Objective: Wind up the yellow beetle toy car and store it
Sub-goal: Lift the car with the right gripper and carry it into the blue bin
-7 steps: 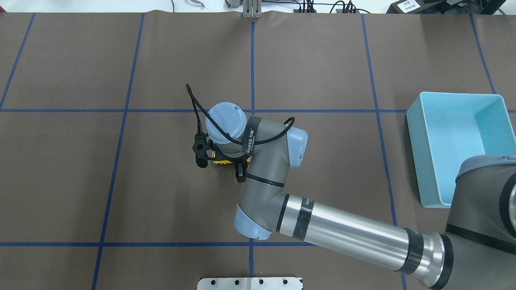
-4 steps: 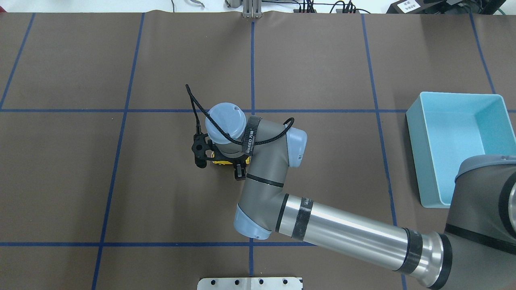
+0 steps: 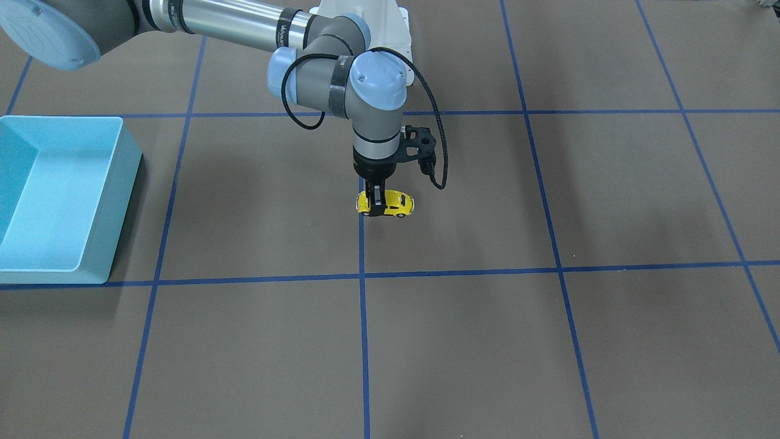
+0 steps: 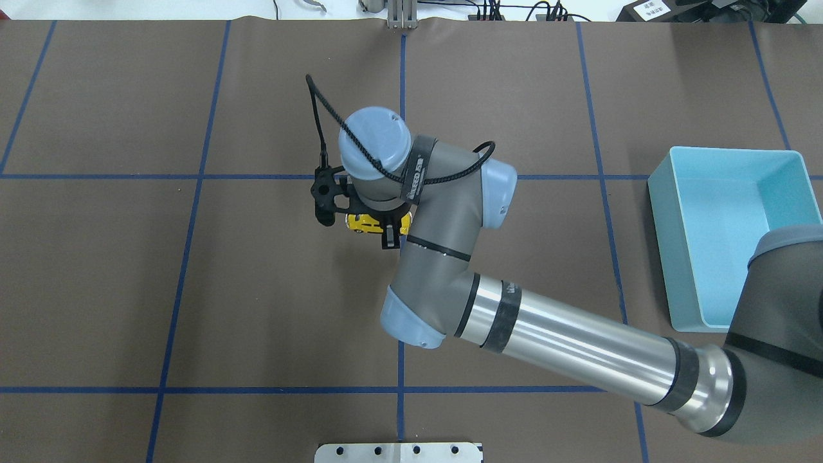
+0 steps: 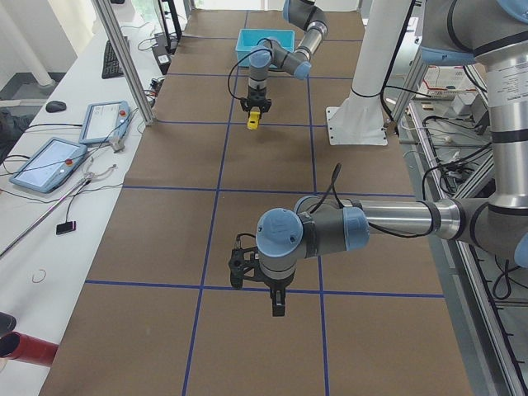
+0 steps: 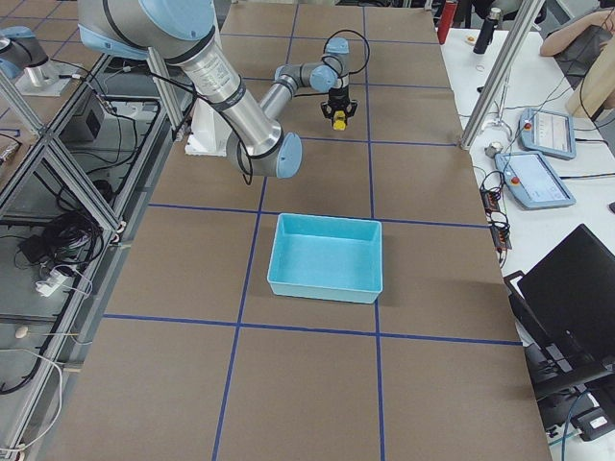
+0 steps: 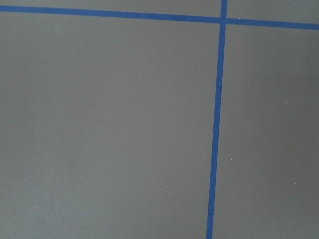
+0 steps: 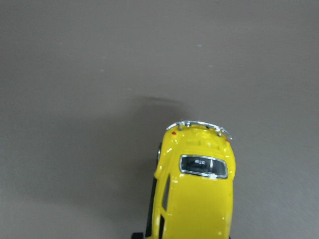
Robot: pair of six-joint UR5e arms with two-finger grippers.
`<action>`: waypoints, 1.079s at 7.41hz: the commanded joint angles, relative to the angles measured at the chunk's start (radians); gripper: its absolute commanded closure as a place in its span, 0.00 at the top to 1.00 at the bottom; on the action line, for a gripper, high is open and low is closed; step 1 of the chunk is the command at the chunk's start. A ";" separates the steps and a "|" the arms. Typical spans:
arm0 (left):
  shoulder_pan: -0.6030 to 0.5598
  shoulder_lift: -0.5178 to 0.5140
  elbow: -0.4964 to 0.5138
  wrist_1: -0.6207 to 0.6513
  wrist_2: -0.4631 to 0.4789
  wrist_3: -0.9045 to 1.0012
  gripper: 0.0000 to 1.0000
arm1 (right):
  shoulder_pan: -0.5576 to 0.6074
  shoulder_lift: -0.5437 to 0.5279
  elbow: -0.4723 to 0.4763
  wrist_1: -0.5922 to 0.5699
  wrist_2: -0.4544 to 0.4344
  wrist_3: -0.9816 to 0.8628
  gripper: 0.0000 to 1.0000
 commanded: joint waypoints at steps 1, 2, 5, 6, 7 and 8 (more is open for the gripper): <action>-0.004 0.000 -0.005 0.000 0.000 0.000 1.00 | 0.115 -0.111 0.186 -0.068 0.034 -0.006 0.00; -0.007 0.001 -0.004 0.000 0.000 0.000 1.00 | 0.173 -0.206 0.280 -0.067 0.069 -0.006 0.00; -0.008 0.001 -0.008 0.000 -0.002 0.000 1.00 | 0.479 -0.408 0.338 -0.068 0.326 -0.001 0.00; -0.008 0.000 -0.010 0.000 -0.008 0.000 1.00 | 0.567 -0.467 0.330 -0.073 0.339 -0.004 0.00; -0.014 0.000 -0.017 0.002 -0.011 0.003 1.00 | 0.630 -0.541 0.332 -0.061 0.385 -0.012 0.00; -0.037 0.006 -0.049 0.008 -0.011 0.005 1.00 | 0.678 -0.604 0.332 -0.059 0.420 -0.013 0.00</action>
